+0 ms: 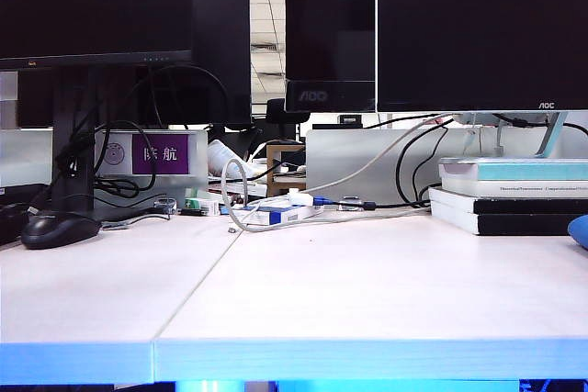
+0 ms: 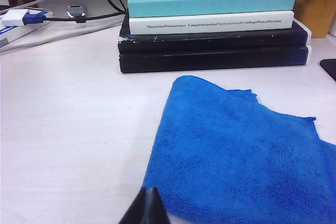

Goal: Wipe the table from right to left using the rag.

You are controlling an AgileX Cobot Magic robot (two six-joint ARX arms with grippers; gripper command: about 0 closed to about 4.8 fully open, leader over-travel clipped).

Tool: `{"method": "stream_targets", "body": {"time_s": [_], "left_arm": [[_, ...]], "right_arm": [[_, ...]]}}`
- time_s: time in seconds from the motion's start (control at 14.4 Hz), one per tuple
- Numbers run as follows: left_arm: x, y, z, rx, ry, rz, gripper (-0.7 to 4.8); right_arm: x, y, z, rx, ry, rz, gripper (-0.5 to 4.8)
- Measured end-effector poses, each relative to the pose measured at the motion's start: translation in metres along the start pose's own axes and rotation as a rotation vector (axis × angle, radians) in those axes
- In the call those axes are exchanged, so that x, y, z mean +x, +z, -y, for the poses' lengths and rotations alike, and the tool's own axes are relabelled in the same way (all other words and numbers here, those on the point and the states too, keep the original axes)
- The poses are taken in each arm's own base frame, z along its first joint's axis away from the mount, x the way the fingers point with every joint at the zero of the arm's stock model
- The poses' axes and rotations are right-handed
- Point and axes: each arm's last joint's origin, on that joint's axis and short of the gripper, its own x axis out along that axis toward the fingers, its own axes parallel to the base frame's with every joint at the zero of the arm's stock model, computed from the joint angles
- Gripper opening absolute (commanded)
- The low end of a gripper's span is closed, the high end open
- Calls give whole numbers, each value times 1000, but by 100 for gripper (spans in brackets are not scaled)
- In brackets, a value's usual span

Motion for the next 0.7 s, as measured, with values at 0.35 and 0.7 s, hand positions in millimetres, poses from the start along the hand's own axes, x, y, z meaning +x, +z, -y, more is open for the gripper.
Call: {"method": "stream_targets", "body": {"time_s": [0.35,0.7], "left_arm": [[0,1,0,-1,0,7,-5],[-17,48,-1,-76,84,202,-5]], "right_arm": [[0,0,0,2,0,0,-5],[-7,19,-1,49,2,56,-5]]}}
